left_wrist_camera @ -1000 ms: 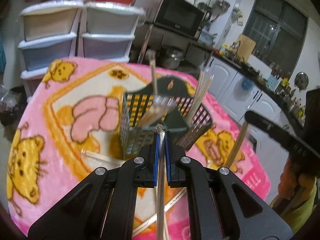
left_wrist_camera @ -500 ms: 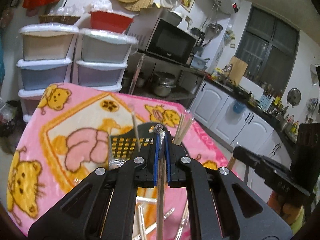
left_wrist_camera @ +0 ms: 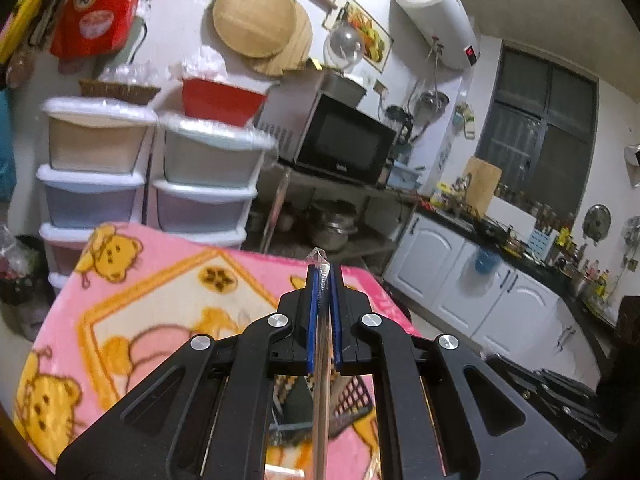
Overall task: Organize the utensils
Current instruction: 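Lift both held chopsticks upright and carry them above the green caddy, then open both grippers to drop the chopsticks into the caddy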
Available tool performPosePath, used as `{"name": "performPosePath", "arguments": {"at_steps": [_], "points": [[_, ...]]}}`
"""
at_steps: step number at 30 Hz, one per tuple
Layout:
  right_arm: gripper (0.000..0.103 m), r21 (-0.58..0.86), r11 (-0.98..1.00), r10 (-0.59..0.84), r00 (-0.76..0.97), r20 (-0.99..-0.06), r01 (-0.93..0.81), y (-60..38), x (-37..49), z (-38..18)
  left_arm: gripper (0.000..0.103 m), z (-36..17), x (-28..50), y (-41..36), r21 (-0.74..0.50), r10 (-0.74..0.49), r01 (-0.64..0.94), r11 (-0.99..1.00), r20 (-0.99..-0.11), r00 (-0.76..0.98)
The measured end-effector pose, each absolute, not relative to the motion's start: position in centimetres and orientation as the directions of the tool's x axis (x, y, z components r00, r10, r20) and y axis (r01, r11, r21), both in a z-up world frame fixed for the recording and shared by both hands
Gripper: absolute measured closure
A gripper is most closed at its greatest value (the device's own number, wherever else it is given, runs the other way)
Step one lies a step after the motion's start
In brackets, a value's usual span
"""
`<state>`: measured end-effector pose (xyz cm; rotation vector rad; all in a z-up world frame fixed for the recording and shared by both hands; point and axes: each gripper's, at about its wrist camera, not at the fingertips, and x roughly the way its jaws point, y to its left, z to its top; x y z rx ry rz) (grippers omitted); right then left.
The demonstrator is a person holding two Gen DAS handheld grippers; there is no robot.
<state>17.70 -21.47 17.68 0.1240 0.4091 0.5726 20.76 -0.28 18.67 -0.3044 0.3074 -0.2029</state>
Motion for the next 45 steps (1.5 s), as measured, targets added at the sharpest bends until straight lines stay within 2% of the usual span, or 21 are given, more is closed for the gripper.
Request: {"name": "performPosePath", "arguments": {"at_steps": [14, 24, 34, 45], "points": [[0.099, 0.230, 0.830, 0.555, 0.796, -0.243, -0.508, -20.3, 20.9, 21.0, 0.100, 21.8, 23.4, -0.3, -0.266, -0.072, 0.038, 0.963, -0.117, 0.991], [0.099, 0.253, 0.833, 0.543, 0.816, -0.198, -0.492, -19.8, 24.7, 21.7, 0.100, 22.2, 26.3, -0.7, -0.235, 0.007, -0.019, 0.972, -0.051, 0.999], [0.099, 0.262, 0.836, 0.534, 0.825, -0.186, -0.482, -19.2, 27.4, 20.1, 0.100, 19.9, 27.8, -0.4, -0.230, 0.029, -0.039, 0.972, -0.050, 0.998], [0.099, 0.296, 0.832, 0.538, 0.812, -0.226, -0.469, -19.0, 28.2, 17.7, 0.100, 18.5, 28.0, -0.3, -0.222, 0.002, -0.019, 0.975, -0.079, 0.997]]}}
